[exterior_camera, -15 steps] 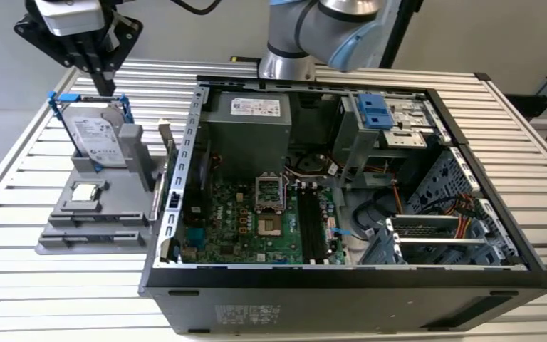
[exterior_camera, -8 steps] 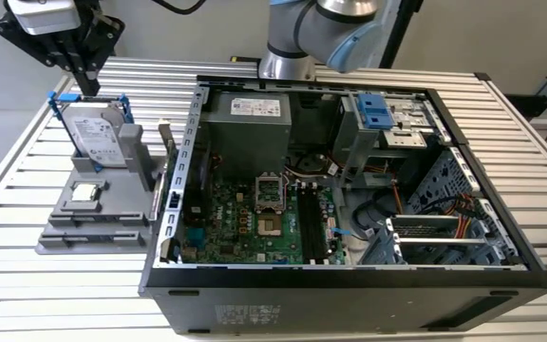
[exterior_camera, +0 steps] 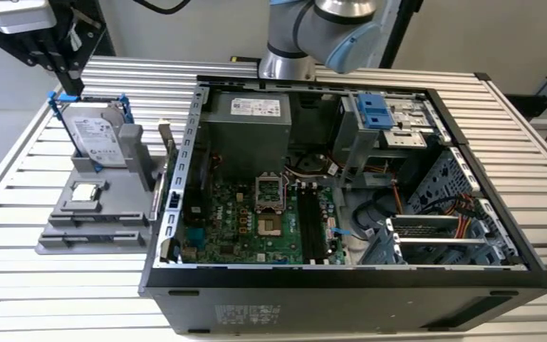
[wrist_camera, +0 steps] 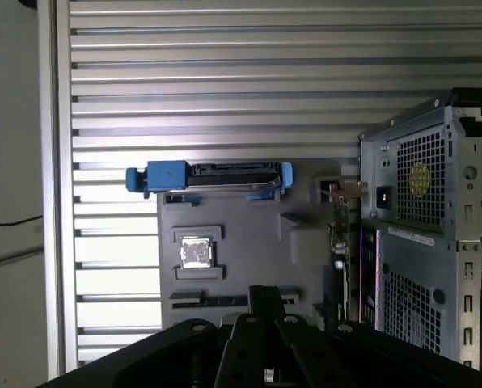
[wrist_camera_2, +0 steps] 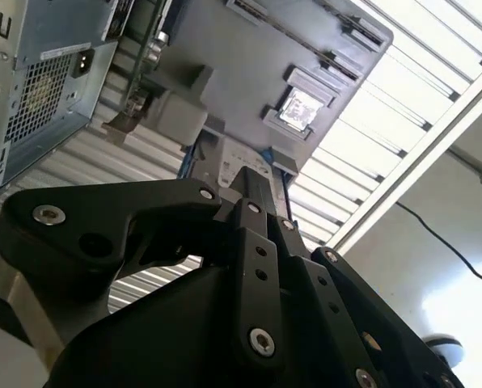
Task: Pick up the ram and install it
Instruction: 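Reach for the ram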
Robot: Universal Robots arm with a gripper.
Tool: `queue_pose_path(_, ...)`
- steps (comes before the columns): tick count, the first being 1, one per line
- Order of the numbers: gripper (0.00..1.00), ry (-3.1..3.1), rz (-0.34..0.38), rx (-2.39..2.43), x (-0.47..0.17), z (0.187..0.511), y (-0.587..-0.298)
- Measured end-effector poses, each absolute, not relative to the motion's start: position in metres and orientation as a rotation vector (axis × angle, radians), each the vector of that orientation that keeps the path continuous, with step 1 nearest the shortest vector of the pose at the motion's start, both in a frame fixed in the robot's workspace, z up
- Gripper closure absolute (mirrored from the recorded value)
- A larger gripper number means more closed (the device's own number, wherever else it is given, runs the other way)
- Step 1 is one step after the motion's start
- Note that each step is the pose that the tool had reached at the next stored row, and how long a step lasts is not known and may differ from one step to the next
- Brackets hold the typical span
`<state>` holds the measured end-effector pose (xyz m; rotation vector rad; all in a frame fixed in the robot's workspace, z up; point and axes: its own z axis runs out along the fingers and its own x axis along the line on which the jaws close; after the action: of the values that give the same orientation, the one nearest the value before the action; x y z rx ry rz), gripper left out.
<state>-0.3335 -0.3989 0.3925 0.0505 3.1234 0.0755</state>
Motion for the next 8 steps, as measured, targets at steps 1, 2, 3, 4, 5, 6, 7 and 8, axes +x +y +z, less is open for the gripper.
queue_pose_path(1,1.0,3.123,0.076,0.047,-0.3355,0.3924,-0.3988)
queue_pose_path(2,1.0,3.124,0.076,0.042,-0.3373,0.3924,-0.3989)
queue_pose_path(3,1.0,3.124,0.076,0.037,-0.3396,0.3924,-0.3988)
queue_pose_path(4,1.0,3.124,0.076,0.032,-0.3416,0.3924,-0.3988)
queue_pose_path(5,1.0,3.124,0.076,0.027,-0.3436,0.3924,-0.3989)
queue_pose_path(6,1.0,3.124,0.076,0.025,-0.3449,0.3924,-0.3988)
queue_pose_path(7,1.0,3.124,0.076,0.025,-0.3452,0.3924,-0.3989)
queue_pose_path(8,1.0,3.124,0.076,0.025,-0.3452,0.3924,-0.3989)
